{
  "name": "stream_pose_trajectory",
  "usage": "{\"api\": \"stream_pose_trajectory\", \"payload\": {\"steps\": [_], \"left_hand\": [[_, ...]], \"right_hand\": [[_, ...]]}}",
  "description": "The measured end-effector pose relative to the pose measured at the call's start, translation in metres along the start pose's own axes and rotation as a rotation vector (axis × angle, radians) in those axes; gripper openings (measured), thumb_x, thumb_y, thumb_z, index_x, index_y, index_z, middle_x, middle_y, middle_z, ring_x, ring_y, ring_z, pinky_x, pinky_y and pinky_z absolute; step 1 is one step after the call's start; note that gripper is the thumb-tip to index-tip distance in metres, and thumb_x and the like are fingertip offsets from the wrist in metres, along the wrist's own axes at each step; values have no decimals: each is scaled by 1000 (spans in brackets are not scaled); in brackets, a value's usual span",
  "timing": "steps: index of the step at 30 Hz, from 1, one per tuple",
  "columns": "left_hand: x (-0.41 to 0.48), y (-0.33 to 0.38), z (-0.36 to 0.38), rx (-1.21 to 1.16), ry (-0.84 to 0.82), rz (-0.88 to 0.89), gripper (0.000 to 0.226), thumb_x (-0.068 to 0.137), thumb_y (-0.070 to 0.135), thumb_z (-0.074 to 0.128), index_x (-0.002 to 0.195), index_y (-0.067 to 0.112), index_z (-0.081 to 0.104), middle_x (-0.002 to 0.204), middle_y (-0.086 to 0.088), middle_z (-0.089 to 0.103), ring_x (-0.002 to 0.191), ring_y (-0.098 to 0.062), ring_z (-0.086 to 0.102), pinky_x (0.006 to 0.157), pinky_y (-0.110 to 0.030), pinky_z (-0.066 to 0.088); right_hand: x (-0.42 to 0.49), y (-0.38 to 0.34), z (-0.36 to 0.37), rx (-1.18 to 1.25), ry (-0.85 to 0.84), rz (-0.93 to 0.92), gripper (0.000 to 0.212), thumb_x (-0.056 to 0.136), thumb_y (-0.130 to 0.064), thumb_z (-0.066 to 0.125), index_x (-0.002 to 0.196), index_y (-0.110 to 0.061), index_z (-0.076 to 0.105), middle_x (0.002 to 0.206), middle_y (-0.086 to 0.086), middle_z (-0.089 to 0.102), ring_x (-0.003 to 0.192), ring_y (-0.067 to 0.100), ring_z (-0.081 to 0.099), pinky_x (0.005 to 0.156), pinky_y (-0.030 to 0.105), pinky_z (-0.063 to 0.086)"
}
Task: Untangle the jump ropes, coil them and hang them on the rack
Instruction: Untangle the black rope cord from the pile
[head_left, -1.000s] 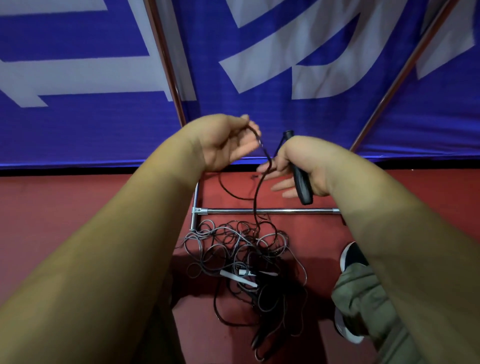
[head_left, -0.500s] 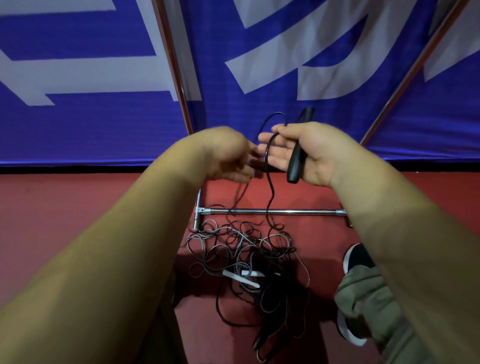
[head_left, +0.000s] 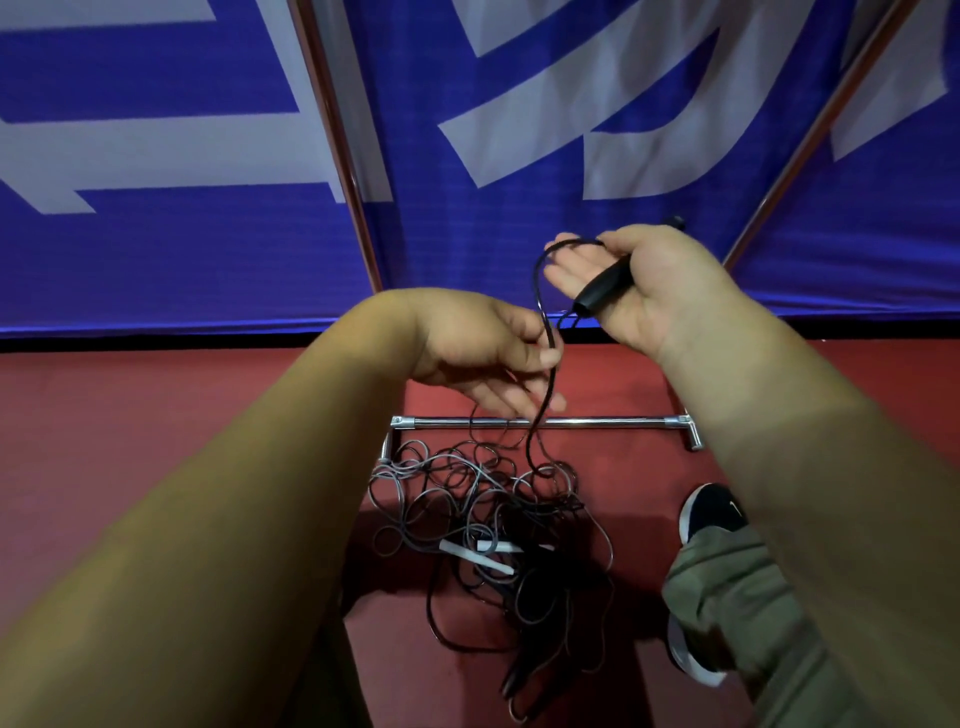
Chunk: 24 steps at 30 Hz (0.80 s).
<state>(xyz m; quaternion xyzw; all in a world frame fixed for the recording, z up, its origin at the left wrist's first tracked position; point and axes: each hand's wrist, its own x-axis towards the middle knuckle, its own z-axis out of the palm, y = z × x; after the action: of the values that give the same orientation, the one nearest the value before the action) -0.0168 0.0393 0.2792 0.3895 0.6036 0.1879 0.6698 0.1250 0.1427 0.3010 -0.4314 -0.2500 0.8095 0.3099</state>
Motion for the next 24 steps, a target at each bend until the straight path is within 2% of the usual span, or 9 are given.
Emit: {"api": "stream_pose_trajectory", "payload": {"steps": [2,6,8,11,14,16,18,20,24], "left_hand": [[-4,7,0,-174,36,40,8,111,22,50,115,15,51,119,-21,76,112,-40,73,95,-50,60],[-9,19,-10,-546,240,139,12,114,16,42,110,9,51,94,-13,79,77,-27,80,63,-35,66],[-10,20,-17,-746,343,180,10,113,12,43,109,8,52,88,-15,79,74,-29,80,61,-31,65],[-8,17,-28,-981,492,282,12,113,5,40,117,2,51,87,-22,75,70,-33,78,61,-33,65],[-4,10,-42,-1146,585,359,26,112,1,37,132,-12,47,102,-28,70,69,-36,78,57,-34,64],[-3,5,-48,-1182,627,369,33,111,-2,34,138,-19,42,105,-31,70,75,-39,78,62,-38,66],[-6,4,-47,-1151,634,337,37,107,-7,29,140,-17,41,104,-33,71,89,-42,77,76,-44,66],[-9,5,-42,-992,601,234,47,102,-12,24,146,-11,42,121,-32,68,109,-43,73,89,-48,63],[-12,4,-25,-285,410,-49,48,98,-15,30,123,8,63,119,-7,76,107,-26,75,104,-47,56]], "right_hand": [[4,-1,-4,-163,56,65,26,105,-4,39,119,10,55,113,28,71,93,37,75,83,52,62],[1,5,-11,-706,50,260,24,92,-3,42,107,1,59,85,18,74,78,32,76,84,45,61],[-4,8,-12,-955,-61,347,40,90,-3,42,122,-1,66,99,14,81,95,32,79,94,45,59],[-13,13,-8,-1082,-260,422,43,96,-5,39,123,-7,71,113,11,81,113,29,76,112,45,50],[-14,15,-6,-1075,-337,367,31,106,-16,45,116,-12,74,113,9,81,113,25,76,111,43,51],[-11,15,-7,-1025,-342,300,26,110,-20,48,113,-14,74,112,10,81,110,29,78,106,46,55],[-10,15,-7,-927,-327,244,25,112,-19,49,114,-14,74,109,12,81,105,33,79,96,50,61],[-9,14,-4,-806,-287,171,25,112,-17,49,115,-14,73,99,13,81,97,33,80,84,48,66],[-8,10,1,-516,-196,60,23,112,-13,49,116,-11,71,96,16,80,91,33,81,75,46,68]]}}
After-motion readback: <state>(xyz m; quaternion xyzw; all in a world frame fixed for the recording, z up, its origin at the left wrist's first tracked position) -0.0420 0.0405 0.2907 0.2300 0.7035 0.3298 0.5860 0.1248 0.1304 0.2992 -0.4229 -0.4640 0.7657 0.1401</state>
